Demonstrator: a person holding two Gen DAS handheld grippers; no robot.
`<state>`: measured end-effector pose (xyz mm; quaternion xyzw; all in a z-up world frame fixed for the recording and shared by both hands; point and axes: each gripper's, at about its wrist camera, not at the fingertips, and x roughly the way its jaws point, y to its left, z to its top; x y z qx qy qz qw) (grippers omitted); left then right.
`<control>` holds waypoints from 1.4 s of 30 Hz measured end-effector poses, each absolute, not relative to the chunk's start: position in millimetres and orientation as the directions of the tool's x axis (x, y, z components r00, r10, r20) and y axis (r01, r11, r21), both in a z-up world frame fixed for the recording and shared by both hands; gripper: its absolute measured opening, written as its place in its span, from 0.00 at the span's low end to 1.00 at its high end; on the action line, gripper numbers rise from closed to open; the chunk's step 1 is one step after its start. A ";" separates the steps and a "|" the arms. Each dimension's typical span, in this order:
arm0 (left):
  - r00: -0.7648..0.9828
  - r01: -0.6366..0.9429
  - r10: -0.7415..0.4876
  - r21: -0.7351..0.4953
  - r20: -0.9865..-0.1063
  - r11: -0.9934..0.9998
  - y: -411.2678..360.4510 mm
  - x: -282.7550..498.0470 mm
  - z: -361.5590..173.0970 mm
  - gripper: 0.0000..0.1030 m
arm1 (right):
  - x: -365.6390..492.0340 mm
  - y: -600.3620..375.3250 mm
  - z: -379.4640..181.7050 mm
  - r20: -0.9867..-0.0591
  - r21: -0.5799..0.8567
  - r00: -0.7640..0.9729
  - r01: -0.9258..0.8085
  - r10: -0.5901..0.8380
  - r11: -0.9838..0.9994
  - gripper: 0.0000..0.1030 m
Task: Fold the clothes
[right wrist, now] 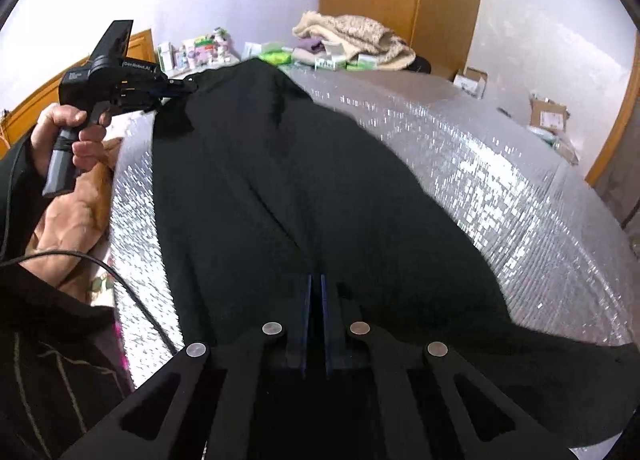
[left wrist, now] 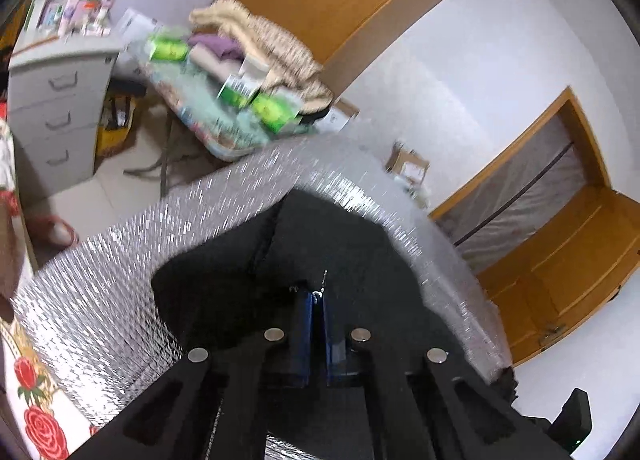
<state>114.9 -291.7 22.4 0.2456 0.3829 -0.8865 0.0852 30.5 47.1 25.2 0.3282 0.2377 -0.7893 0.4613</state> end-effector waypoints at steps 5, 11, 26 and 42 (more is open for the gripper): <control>-0.889 0.328 -0.021 -0.604 -0.457 -0.726 -298.5 137.7 48.8 0.04 | 56.9 48.3 61.1 -0.686 -0.085 -0.347 0.911 -0.639 -0.404 0.05; -0.788 0.456 -0.016 -0.565 -0.615 -0.688 -319.8 139.7 -7.9 0.04 | 70.9 31.6 31.6 -0.754 0.003 -0.200 0.952 -0.626 -0.307 0.05; -0.780 0.509 -0.157 -0.466 -0.606 -0.724 -306.9 164.1 16.9 0.06 | 14.5 66.8 43.1 -0.697 0.077 -0.359 0.823 -0.620 -0.563 0.23; -0.768 0.127 0.132 -0.352 -0.627 -0.927 -177.9 105.6 6.3 0.06 | 24.5 149.3 2.2 -0.800 0.103 -0.340 0.734 -0.494 -0.671 0.24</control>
